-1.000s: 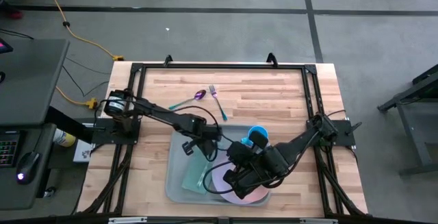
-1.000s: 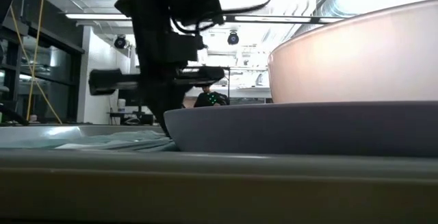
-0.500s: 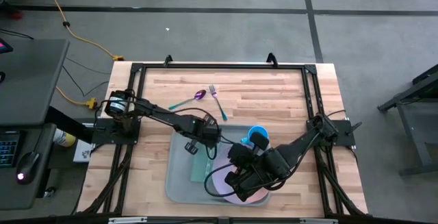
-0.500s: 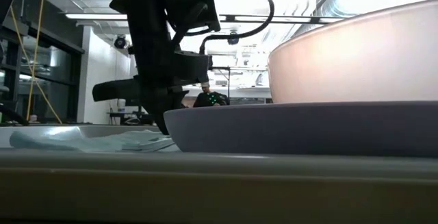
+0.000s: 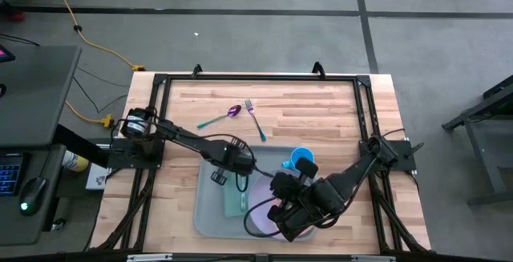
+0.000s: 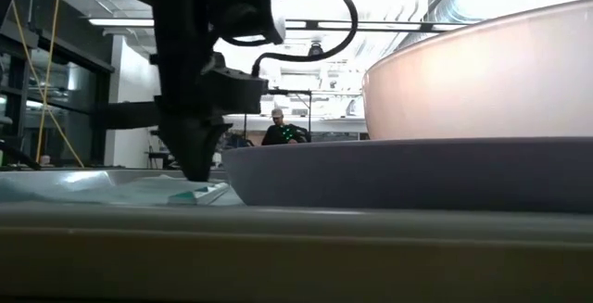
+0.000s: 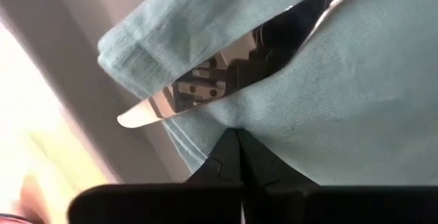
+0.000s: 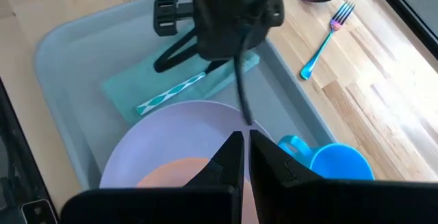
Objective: Set up tray
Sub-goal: Adjust the blue napkin
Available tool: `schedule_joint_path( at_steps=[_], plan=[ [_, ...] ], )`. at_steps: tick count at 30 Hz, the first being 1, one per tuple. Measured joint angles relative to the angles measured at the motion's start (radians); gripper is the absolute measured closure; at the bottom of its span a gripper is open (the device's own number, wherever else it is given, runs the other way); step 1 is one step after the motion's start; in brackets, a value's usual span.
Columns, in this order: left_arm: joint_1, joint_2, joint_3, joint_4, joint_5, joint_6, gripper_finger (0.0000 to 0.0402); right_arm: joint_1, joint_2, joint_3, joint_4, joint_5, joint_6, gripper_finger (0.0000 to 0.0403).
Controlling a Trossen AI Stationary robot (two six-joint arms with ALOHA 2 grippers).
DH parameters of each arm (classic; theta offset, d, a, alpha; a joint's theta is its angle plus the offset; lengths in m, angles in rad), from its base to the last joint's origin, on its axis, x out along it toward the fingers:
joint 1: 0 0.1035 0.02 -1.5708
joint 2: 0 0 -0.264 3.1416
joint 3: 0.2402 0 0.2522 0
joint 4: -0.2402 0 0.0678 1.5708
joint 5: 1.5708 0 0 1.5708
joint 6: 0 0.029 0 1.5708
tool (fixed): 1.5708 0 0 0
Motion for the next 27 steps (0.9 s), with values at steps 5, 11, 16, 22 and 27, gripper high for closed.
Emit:
schedule_joint_path(
  at_steps=[5, 11, 16, 22, 27],
  plan=[
    [-0.050, 0.000, -0.001, -0.021, 0.006, -0.003, 0.0364, 0.007, 0.000, 0.000, 0.000, 0.005, -0.002, 0.0403],
    [-0.114, 0.000, -0.001, -0.056, 0.010, -0.013, 0.0391, 0.014, 0.000, 0.000, 0.000, 0.006, -0.005, 0.0403],
    [-0.144, 0.001, -0.001, -0.092, 0.004, -0.034, 0.0366, 0.018, 0.000, 0.000, 0.000, 0.002, -0.010, 0.0403],
    [-0.160, 0.001, -0.001, -0.126, 0.016, -0.028, 0.0360, 0.026, 0.000, 0.000, 0.000, 0.000, -0.011, 0.0403],
    [-0.165, -0.011, -0.003, -0.140, 0.038, -0.011, 0.0389, 0.028, 0.000, 0.000, 0.000, 0.000, -0.021, 0.0403]
  ],
)
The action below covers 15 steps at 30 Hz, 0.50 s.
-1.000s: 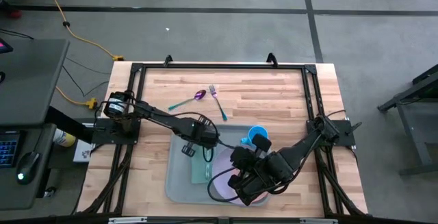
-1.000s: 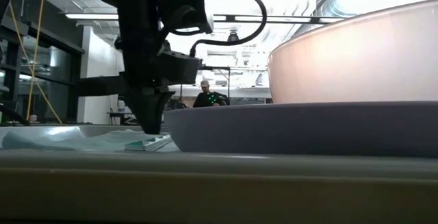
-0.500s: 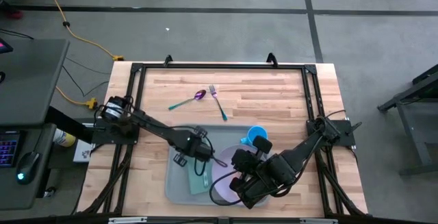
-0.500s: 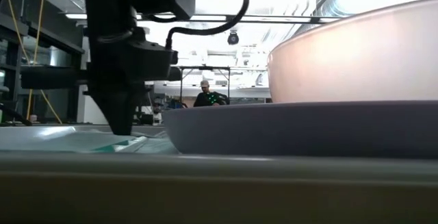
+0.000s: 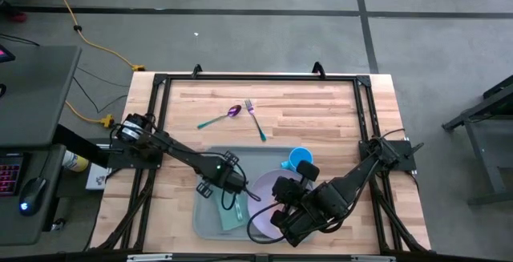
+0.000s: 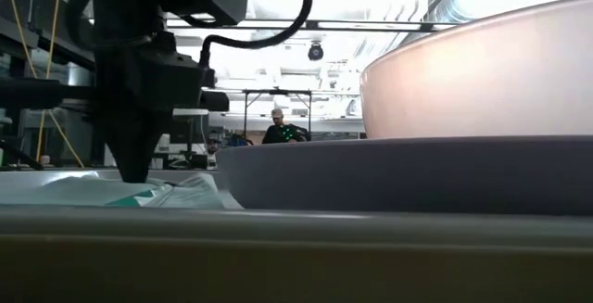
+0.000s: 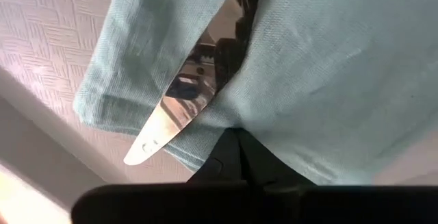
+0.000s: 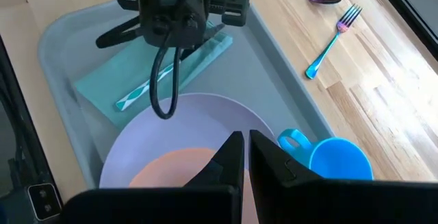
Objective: Set up tray
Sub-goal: Adjust the blue napkin
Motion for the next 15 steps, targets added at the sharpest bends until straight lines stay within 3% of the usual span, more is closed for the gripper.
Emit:
schedule_joint_path(
  at_steps=[3, 11, 15],
  plan=[
    [0.001, -0.024, -0.002, -0.003, 0.022, 0.012, 0.0387, 0.000, 0.000, 0.000, 0.000, 0.000, 0.000, 0.0403],
    [0.001, -0.114, 0.019, -0.010, -0.001, 0.013, 0.0335, 0.000, 0.000, 0.000, 0.002, 0.000, -0.007, 0.0403],
    [0.001, -0.153, 0.033, -0.010, -0.001, 0.013, 0.0332, -0.005, 0.001, 0.000, 0.108, -0.033, -0.065, 0.0403]
  ],
)
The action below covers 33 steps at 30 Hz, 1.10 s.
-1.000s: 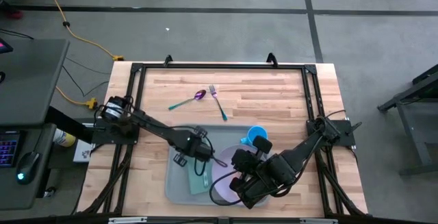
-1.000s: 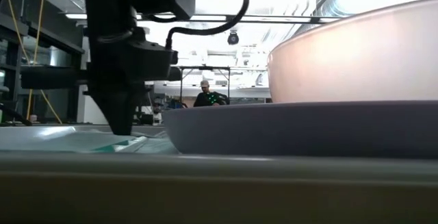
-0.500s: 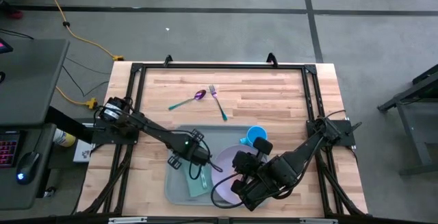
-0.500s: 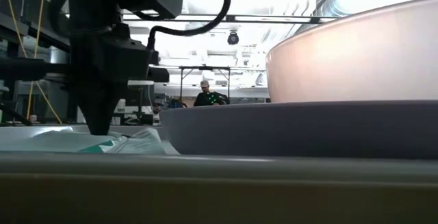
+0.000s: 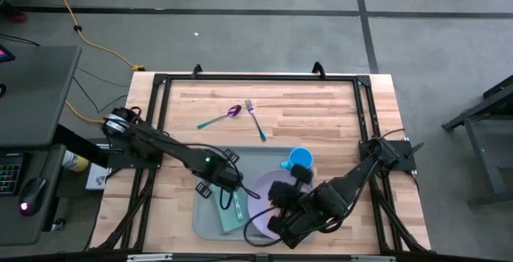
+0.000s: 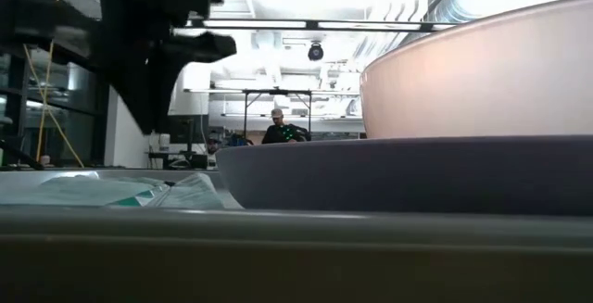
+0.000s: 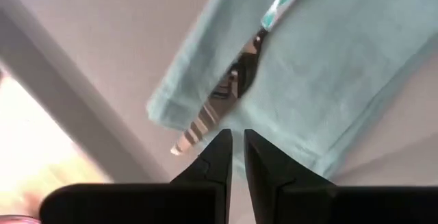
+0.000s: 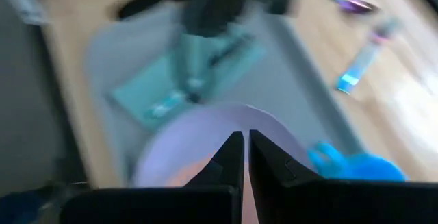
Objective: Set up tray
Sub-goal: Adjust the blue napkin
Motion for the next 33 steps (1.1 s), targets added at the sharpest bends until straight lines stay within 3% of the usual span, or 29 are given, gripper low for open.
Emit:
schedule_joint_path(
  at_steps=[4, 9, 16, 21, 26, 33],
  plan=[
    [0.001, -0.047, 0.006, 0.002, -0.003, 0.028, 0.0331, -0.009, 0.034, 0.001, 0.191, -0.074, -0.156, 0.0403],
    [0.039, -0.110, 0.032, -0.023, -0.038, 0.044, 0.0330, -0.013, 0.086, 0.001, 0.225, -0.104, -0.130, 0.0403],
    [0.107, -0.317, 0.022, -0.106, -0.077, -0.016, 0.0330, -0.041, 0.205, -0.002, 0.406, -0.275, -0.202, 0.0403],
    [0.112, -0.567, -0.035, -0.077, -0.142, -0.125, 0.0330, -0.063, 0.244, 0.000, 0.503, -0.321, -0.166, 0.0403],
    [0.091, -0.777, -0.115, -0.008, -0.135, -0.226, 0.0330, -0.122, 0.265, 0.000, 0.533, -0.457, -0.050, 0.0403],
    [0.072, -0.893, -0.153, 0.053, -0.143, -0.229, 0.0330, -0.208, 0.341, -0.001, 0.618, -0.550, 0.001, 0.0403]
  ],
)
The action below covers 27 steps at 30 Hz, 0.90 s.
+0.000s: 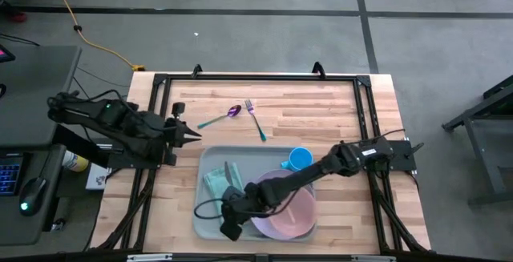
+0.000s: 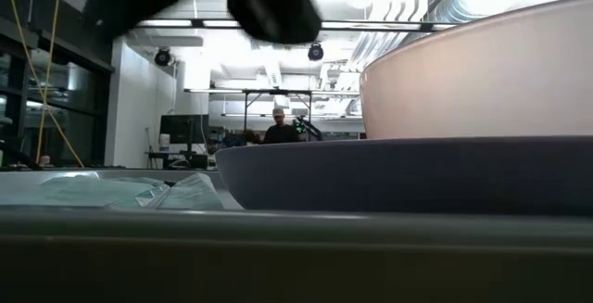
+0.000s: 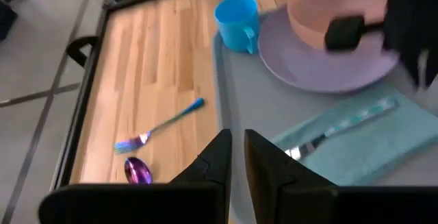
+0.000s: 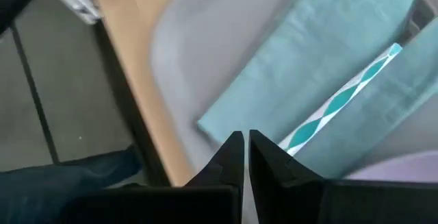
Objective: Set up tray
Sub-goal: Adjust the blue napkin
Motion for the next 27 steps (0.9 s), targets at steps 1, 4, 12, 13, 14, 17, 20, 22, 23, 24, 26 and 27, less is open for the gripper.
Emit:
schedule_joint_path(
  at_steps=[1, 4, 12, 13, 14, 17, 20, 22, 23, 24, 26, 27],
  plan=[
    [0.000, -0.009, 0.001, 0.004, -0.001, 0.001, 0.0330, -0.008, 0.013, 0.000, -0.001, -0.011, 0.007, 0.0403],
    [0.000, -0.019, 0.001, 0.007, 0.005, 0.021, 0.0330, -0.021, 0.046, 0.000, -0.006, -0.034, 0.027, 0.0403],
    [0.000, -0.008, 0.001, 0.016, 0.005, 0.045, 0.0330, -0.021, 0.093, -0.001, 0.030, -0.043, 0.073, 0.0403],
    [0.000, -0.005, 0.001, 0.016, 0.005, 0.053, 0.0330, -0.021, 0.093, -0.001, 0.028, -0.041, 0.080, 0.0403],
    [0.000, -0.002, 0.001, 0.012, 0.005, 0.062, 0.0330, -0.021, 0.092, -0.001, 0.033, -0.040, 0.080, 0.0403],
    [0.000, 0.002, 0.001, 0.013, 0.005, 0.066, 0.0330, -0.016, 0.088, 0.001, 0.051, -0.029, 0.040, 0.0403],
    [0.001, 0.004, 0.001, 0.012, 0.005, 0.079, 0.0330, -0.006, 0.089, 0.001, 0.054, -0.023, 0.023, 0.0403],
    [0.000, 0.003, 0.001, 0.013, 0.005, 0.094, 0.0330, 0.000, 0.089, 0.001, 0.065, -0.021, -0.006, 0.0403],
    [0.001, 0.003, 0.001, 0.013, 0.005, 0.098, 0.0330, 0.003, 0.089, 0.001, 0.070, -0.014, -0.023, 0.0403],
    [0.001, 0.003, 0.001, 0.013, 0.005, 0.099, 0.0330, 0.006, 0.091, 0.001, 0.078, -0.004, -0.038, 0.0403],
    [0.000, 0.003, 0.001, 0.013, 0.005, 0.099, 0.0330, 0.008, 0.098, 0.001, 0.124, -0.002, -0.095, 0.0403],
    [0.001, 0.003, 0.001, 0.012, 0.005, 0.101, 0.0330, 0.011, 0.103, 0.001, 0.158, -0.012, -0.136, 0.0403]
  ],
)
